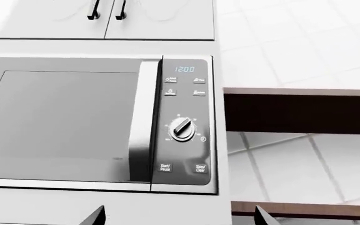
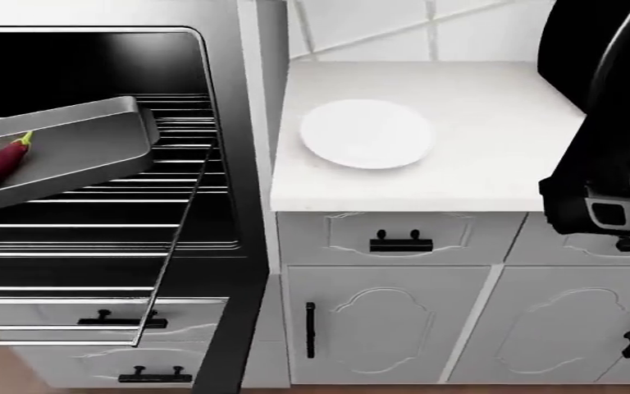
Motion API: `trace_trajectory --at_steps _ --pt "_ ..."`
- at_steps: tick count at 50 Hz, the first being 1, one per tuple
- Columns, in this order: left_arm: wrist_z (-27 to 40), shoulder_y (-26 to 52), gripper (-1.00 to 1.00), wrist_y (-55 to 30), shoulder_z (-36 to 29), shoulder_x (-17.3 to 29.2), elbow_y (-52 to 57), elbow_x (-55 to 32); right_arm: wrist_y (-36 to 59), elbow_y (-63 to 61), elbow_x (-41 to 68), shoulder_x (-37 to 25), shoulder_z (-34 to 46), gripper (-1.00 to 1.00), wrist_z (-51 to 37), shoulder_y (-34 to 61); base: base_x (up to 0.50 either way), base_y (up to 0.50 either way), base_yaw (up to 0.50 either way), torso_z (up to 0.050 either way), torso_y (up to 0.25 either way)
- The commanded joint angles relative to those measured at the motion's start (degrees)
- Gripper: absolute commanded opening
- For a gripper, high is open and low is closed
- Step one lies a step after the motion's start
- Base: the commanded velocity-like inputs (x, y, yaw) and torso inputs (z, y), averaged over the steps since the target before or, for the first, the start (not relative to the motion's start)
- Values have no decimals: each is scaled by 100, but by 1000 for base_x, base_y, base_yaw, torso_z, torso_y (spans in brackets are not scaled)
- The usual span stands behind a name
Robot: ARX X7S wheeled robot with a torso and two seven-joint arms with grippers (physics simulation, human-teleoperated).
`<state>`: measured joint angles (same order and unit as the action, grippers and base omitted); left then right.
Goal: Pick the eggplant from the top rack in the oven and place it on the plate on the counter.
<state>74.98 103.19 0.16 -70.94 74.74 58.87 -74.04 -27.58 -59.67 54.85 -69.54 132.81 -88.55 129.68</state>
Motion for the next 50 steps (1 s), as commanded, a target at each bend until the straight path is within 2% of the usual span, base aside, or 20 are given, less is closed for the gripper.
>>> trace_trajectory --at_steps 1,22,50 --pt "-33 49 100 -45 -32 62 9 -21 -116 18 -27 32 121 100 -27 53 0 500 0 0 0" --pt "94 -111 100 48 -243 -99 83 199 -104 12 -130 -12 -114 100 -45 -323 0 500 0 0 0" --pt "230 354 100 251 -860 -206 91 267 -62 20 -79 6 -260 100 -15 -429 0 500 0 0 0"
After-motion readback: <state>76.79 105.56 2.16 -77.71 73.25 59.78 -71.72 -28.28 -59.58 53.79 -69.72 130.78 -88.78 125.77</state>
